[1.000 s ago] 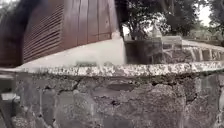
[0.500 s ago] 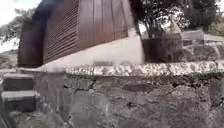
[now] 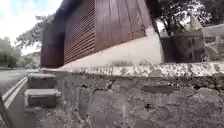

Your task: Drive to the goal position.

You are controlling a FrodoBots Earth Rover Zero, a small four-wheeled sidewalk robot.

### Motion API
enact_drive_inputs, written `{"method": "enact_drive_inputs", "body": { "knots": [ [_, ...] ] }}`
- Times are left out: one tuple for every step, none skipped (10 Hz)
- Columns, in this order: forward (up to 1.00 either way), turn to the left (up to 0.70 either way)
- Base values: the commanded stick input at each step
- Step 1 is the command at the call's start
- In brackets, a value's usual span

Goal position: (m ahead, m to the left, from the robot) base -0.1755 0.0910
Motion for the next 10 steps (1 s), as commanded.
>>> {"method": "enact_drive_inputs", "body": {
  "knots": [
    [0.00, 0.45],
    [0.00, 0.45],
    [0.00, 0.45],
    [0.00, 0.45],
    [0.00, 0.45],
    [0.00, 0.45],
    [0.00, 0.45],
    [0.00, 0.45],
    [0.00, 0.45],
    [0.00, 0.45]
  ]
}}
